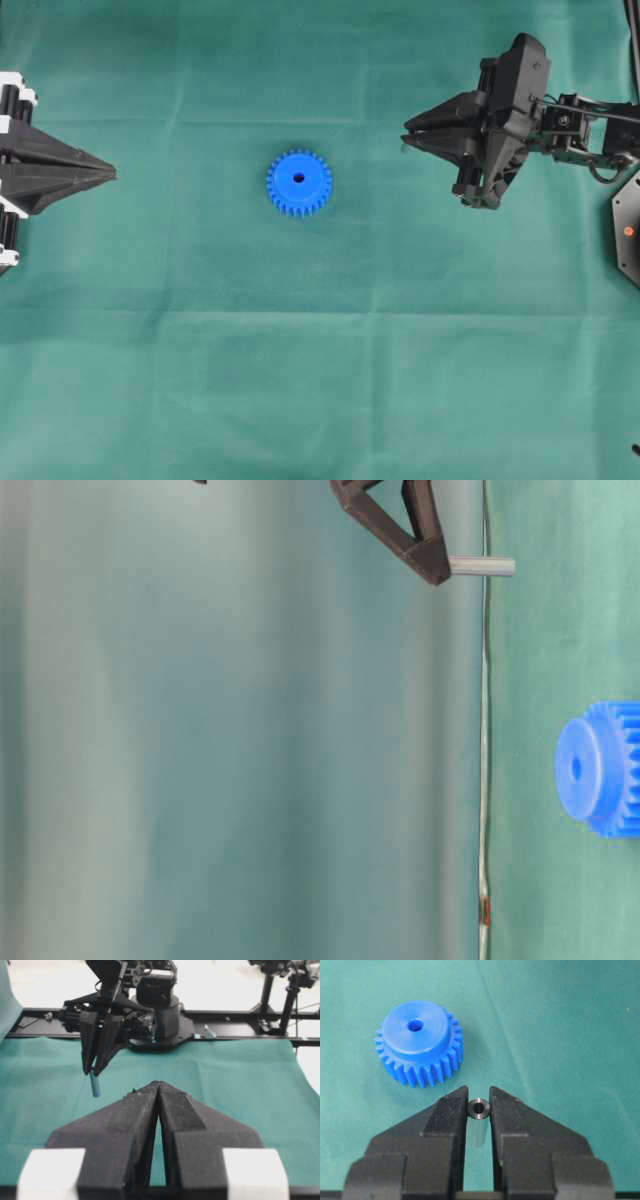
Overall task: Insert the shaft placed at a random location into the center hole of the medium gear at another random location.
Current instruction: 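Carry the shaft left over the blue gear's center hole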
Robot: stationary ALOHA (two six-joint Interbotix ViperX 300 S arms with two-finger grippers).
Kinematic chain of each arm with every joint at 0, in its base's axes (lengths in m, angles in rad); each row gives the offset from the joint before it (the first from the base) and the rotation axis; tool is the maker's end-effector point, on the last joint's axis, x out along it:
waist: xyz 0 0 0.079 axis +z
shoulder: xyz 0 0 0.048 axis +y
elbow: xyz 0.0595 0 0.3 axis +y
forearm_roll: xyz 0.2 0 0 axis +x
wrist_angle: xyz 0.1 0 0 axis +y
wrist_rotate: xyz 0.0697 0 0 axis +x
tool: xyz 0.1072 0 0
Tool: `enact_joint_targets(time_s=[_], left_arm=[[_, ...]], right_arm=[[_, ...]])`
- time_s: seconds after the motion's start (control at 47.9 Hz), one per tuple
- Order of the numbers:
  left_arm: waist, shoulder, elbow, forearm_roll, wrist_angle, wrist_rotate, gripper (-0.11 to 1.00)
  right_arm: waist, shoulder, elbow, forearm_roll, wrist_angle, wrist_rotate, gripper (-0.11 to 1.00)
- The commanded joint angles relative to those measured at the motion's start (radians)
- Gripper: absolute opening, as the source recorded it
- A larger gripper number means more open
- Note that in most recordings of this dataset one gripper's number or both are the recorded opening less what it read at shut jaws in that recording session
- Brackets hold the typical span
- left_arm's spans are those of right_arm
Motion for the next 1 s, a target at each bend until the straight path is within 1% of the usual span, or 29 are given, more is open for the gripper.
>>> enact_joint_targets(time_s=[0.0,0.188,0.522,0.626,0.772,0.981], left_arm=[[0.000,0.006,-0.021,0.002,-0.002,-0.002,0.00],[0.000,0.006,-0.023,0.002,0.003,-0.002,0.00],[0.002,0.006,-0.021,0.002,0.005,-0.002,0.00],[0.003,0.008,-0.021,0.002,0.008,-0.002,0.00],[0.003,0.006,-0.021,0.002,0.009,-0.002,0.00],[0.003,0.006,-0.021,0.002,0.011,-0.002,0.00]], right_arm=[[0.008,0.002,-0.034,0.003,0.003,0.009,0.13],[0.034,0.061,-0.092,0.005,-0.002,0.009,0.13],[0.075,0.233,-0.296,0.006,0.034,0.011,0.13],[0.081,0.273,-0.344,0.006,0.046,0.011,0.13],[0.091,0.319,-0.397,0.006,0.051,0.011,0.13],[0.097,0.347,-0.430,0.008,0.051,0.011,0.13]])
